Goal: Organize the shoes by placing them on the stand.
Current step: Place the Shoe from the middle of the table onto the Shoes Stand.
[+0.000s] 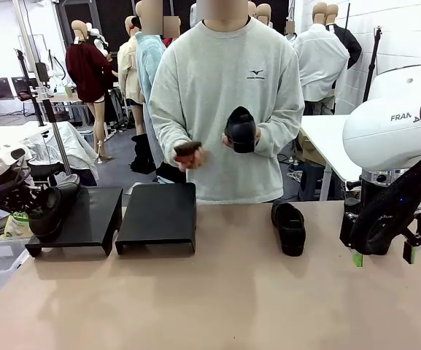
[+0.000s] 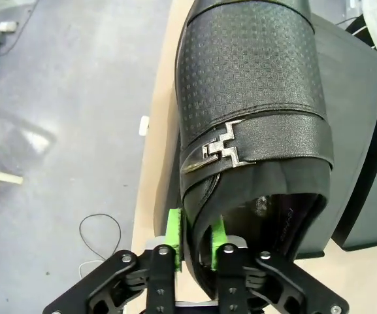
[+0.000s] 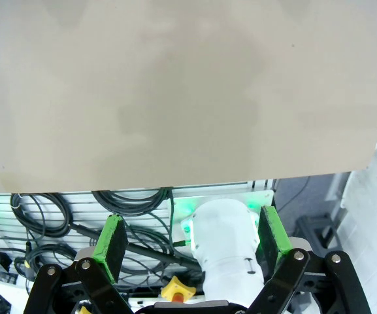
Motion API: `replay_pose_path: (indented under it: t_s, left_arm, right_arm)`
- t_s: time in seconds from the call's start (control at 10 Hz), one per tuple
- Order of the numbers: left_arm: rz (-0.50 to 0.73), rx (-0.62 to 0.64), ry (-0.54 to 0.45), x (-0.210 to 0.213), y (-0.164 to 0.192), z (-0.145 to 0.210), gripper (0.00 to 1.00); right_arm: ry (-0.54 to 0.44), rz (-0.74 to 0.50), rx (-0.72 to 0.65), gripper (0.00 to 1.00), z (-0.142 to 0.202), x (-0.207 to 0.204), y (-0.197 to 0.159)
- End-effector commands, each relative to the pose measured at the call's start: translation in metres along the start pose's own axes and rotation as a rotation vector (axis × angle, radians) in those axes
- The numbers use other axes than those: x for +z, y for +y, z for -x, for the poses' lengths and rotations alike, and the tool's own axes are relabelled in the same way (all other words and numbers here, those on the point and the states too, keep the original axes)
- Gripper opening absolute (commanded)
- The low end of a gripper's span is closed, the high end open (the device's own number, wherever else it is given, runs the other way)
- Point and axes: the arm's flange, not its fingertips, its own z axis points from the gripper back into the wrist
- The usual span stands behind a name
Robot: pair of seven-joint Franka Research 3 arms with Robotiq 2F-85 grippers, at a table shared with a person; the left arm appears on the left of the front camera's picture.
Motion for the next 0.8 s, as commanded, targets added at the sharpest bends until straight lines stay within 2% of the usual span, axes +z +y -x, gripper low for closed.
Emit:
replay_pose_path:
  t_s: [0.0, 0.1, 0.7]
  left_arm:
    - [0.014, -0.018, 0.011, 0.003, 0.007, -0.006, 0.88]
    - [0.001, -0.021, 0.006, 0.004, 0.007, -0.006, 1.0]
    - [-0.113, -0.066, -0.027, 0.033, -0.007, -0.007, 1.0]
  right_arm:
    - [0.008, -0.011, -0.015, 1.0, 0.001, 0.001, 0.004]
    - [0.008, -0.011, -0.015, 1.0, 0.001, 0.001, 0.004]
    - [0.008, -0.011, -0.015, 1.0, 0.001, 0.001, 0.004]
